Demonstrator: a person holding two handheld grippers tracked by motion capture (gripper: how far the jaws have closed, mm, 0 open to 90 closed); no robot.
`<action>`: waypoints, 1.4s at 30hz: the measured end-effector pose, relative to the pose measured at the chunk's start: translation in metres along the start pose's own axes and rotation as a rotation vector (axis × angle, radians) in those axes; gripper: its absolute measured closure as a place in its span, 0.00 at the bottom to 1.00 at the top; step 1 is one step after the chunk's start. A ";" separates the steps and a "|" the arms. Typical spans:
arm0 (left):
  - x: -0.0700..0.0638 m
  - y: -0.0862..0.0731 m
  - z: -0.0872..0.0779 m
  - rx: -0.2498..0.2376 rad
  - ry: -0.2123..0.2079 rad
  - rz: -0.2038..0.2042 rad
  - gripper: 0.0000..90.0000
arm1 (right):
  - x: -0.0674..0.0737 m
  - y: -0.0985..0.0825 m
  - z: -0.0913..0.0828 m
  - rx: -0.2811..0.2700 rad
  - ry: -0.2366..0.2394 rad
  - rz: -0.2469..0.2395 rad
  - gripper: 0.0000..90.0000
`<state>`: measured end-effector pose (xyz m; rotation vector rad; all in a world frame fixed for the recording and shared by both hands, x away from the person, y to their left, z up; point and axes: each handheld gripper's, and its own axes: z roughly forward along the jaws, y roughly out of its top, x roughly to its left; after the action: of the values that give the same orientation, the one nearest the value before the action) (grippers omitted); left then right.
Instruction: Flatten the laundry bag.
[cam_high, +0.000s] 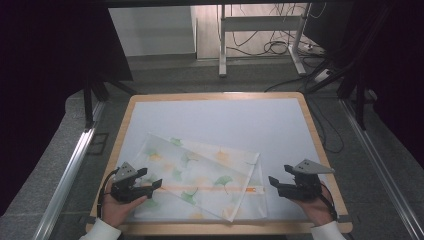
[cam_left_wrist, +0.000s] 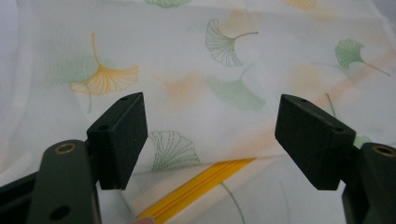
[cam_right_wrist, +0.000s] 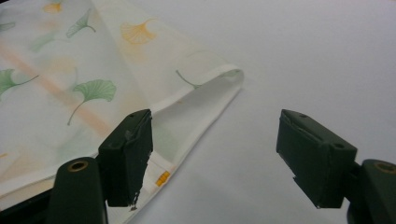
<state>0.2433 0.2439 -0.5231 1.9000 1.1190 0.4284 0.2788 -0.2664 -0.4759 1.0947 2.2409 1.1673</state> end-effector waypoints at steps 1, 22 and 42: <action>0.000 -0.001 -0.001 0.001 0.001 0.001 0.29 | 0.001 0.001 0.001 0.003 0.007 0.001 0.31; 0.000 -0.002 -0.001 0.007 0.009 -0.024 0.29 | 0.038 0.022 0.011 0.041 0.118 -0.095 0.37; -0.002 -0.001 0.004 0.012 -0.015 -0.036 0.29 | 0.119 0.065 0.050 0.081 0.300 -0.222 0.36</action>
<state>0.2444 0.2403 -0.5259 1.8871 1.1465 0.3878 0.2670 -0.1249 -0.4502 0.7108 2.5788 1.2213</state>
